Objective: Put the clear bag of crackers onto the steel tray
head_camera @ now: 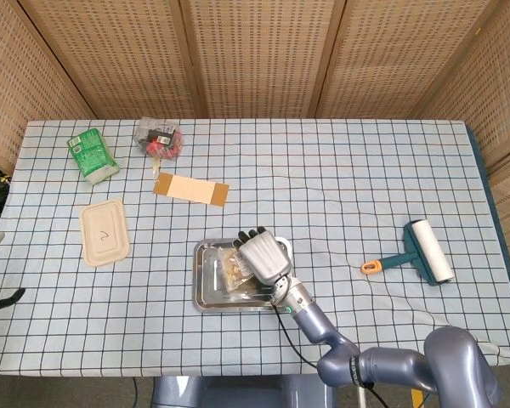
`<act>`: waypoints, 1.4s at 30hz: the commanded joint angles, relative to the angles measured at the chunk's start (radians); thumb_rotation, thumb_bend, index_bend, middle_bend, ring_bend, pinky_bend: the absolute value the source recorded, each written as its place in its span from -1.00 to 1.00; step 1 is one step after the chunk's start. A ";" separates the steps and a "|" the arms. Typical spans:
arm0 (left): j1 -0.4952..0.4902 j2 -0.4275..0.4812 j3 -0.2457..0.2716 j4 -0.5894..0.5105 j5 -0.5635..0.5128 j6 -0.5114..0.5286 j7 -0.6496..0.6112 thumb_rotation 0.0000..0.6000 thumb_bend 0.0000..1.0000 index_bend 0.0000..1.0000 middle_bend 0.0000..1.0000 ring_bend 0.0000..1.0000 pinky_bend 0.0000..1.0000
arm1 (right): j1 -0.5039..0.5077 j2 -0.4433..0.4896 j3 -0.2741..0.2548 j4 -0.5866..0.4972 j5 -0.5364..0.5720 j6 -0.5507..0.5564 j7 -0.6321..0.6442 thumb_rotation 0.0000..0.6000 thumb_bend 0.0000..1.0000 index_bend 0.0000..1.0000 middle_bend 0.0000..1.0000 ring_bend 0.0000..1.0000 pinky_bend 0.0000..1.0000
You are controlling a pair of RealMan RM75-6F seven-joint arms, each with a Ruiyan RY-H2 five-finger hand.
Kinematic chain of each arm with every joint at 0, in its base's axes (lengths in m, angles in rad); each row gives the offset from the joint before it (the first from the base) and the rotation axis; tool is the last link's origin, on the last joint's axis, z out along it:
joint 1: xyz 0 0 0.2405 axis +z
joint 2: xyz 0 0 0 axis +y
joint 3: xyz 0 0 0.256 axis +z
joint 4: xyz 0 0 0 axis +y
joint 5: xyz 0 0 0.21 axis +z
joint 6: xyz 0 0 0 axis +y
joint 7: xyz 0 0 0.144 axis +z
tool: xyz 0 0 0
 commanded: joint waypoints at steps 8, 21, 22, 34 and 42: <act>0.004 0.013 0.005 -0.019 0.013 0.009 -0.003 1.00 -1.00 -1.00 -1.00 -1.00 -1.00 | -0.008 0.008 -0.010 -0.156 0.129 0.033 -0.296 1.00 -0.81 -0.86 -1.00 -1.00 -1.00; 0.006 0.013 0.002 -0.014 0.006 0.011 -0.010 1.00 -1.00 -1.00 -1.00 -1.00 -1.00 | -0.155 0.283 -0.076 -0.365 0.019 0.235 -0.277 1.00 -0.82 -0.84 -1.00 -1.00 -1.00; 0.006 0.013 0.002 -0.015 0.008 0.014 -0.008 1.00 -1.00 -1.00 -1.00 -1.00 -1.00 | -0.179 0.314 -0.093 -0.369 -0.005 0.253 -0.236 1.00 -0.82 -0.84 -1.00 -1.00 -1.00; 0.017 0.001 0.019 -0.017 0.047 0.053 0.018 1.00 -1.00 -1.00 -1.00 -1.00 -1.00 | -0.457 0.477 -0.256 -0.166 -0.236 0.460 0.321 1.00 -0.82 -0.87 -1.00 -1.00 -1.00; 0.025 -0.008 0.031 -0.012 0.069 0.073 0.039 1.00 -1.00 -1.00 -1.00 -1.00 -1.00 | -0.547 0.498 -0.280 -0.072 -0.288 0.494 0.453 1.00 -0.82 -0.89 -1.00 -1.00 -1.00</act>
